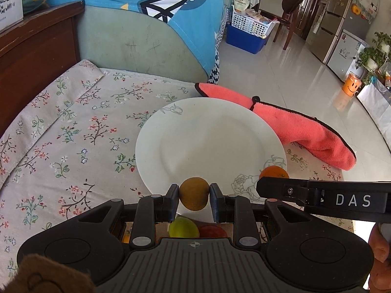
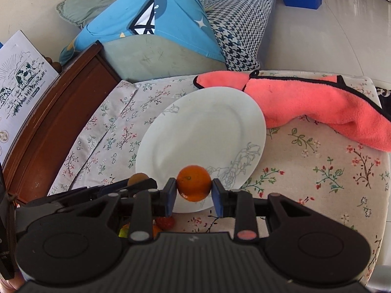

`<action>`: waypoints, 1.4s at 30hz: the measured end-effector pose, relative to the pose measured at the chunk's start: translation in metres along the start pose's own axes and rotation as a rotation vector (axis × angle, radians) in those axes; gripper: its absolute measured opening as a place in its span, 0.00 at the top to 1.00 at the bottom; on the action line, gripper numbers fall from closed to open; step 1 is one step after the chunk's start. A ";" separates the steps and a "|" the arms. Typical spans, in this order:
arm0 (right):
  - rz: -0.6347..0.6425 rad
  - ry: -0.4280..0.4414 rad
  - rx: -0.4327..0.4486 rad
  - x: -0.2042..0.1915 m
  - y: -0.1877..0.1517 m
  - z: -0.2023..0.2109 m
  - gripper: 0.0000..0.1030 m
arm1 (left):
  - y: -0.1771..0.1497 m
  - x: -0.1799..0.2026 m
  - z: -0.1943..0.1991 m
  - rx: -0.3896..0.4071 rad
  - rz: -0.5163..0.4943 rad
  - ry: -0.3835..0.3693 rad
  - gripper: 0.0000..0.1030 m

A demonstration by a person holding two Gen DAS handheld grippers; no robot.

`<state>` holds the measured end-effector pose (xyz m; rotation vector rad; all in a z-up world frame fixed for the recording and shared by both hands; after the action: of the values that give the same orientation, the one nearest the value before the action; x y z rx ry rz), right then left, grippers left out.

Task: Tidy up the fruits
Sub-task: 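Carry both fruits onto the white plate and open both tools, then grasp an orange with the left tool while right tool approaches a green lime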

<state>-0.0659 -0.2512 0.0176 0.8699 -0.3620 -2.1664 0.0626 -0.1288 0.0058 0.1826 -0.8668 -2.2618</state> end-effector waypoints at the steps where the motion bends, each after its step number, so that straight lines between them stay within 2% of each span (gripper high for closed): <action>1: -0.006 -0.004 -0.001 0.001 0.001 -0.002 0.70 | 0.000 0.000 -0.002 -0.003 0.001 0.002 0.76; 6: -0.014 -0.014 -0.013 0.000 0.002 -0.010 0.67 | 0.002 -0.003 0.000 0.002 0.019 0.004 0.74; 11: -0.029 -0.002 -0.010 0.001 0.003 -0.008 0.66 | 0.005 -0.003 0.007 0.011 0.015 0.020 0.62; 13: -0.017 -0.007 -0.005 0.000 0.003 -0.005 0.66 | 0.005 -0.006 0.013 0.015 0.029 0.034 0.50; 14: -0.015 -0.005 -0.003 0.000 0.003 -0.004 0.66 | 0.006 -0.008 0.017 0.021 0.040 0.035 0.47; 19: 0.015 0.009 -0.008 -0.002 0.001 0.002 0.66 | 0.006 -0.015 0.033 0.037 0.048 0.039 0.40; 29: 0.112 0.020 -0.032 -0.005 -0.017 0.017 0.65 | -0.016 -0.027 0.057 0.020 0.038 0.051 0.39; 42: 0.201 0.020 -0.105 0.003 -0.052 0.029 0.63 | -0.068 -0.027 0.069 -0.047 -0.038 0.053 0.40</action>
<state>-0.1157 -0.2188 0.0110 0.7620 -0.3095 -1.9718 0.0203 -0.0377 0.0127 0.2391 -0.7882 -2.2998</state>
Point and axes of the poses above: each gripper's, at about its wrist camera, not at the fingertips, and z roughly against the way its jaws point, x to its right, y to its top, the point moved 3 cm from there along -z, roughly the way its jaws point, and after that the axes turned 4 degrees about -z, right-handed, at the moved point
